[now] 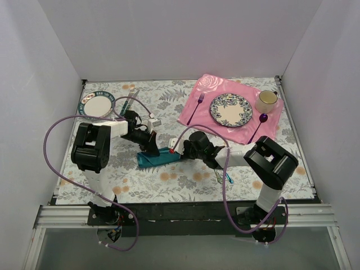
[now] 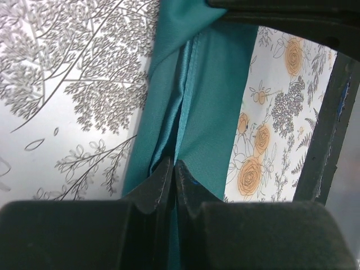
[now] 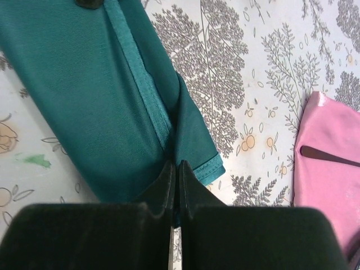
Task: Fold the napkin into a case and place the utensils inside
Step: Stuff the 2/3-rectangle-folded napkin at the center of the board.
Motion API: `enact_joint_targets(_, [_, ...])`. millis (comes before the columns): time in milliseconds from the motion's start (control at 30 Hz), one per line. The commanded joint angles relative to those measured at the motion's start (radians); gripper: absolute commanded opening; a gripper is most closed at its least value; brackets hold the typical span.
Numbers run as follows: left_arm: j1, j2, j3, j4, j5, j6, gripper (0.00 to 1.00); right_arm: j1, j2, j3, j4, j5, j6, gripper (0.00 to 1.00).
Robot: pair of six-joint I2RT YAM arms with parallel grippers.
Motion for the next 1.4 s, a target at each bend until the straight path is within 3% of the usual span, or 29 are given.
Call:
enact_joint_targets(0, [0.046,-0.077,-0.043,-0.021,0.004,0.03,0.05,0.004,-0.022,-0.037,-0.002,0.088,0.005,0.01])
enact_joint_targets(167, [0.046,-0.229,-0.103,0.092,0.109,-0.004,0.25,0.016,-0.005,-0.018,-0.012,0.095,0.017,0.01])
enact_joint_targets(200, [0.046,-0.242,-0.111,0.128,0.115,-0.029,0.35,0.018,-0.004,-0.015,-0.012,0.096,0.017,0.01])
enact_joint_targets(267, [0.041,-0.263,-0.125,0.17,0.114,-0.053,0.4,0.019,-0.005,-0.014,-0.012,0.099,0.017,0.01])
enact_joint_targets(733, [-0.12,-0.188,-0.149,0.46,0.003,-0.127,0.41,0.027,-0.004,0.0,-0.009,0.104,0.024,0.01])
enact_joint_targets(1367, [-0.203,-0.062,-0.054,0.408,-0.077,-0.132,0.38,0.035,-0.019,0.005,-0.015,0.096,0.028,0.01])
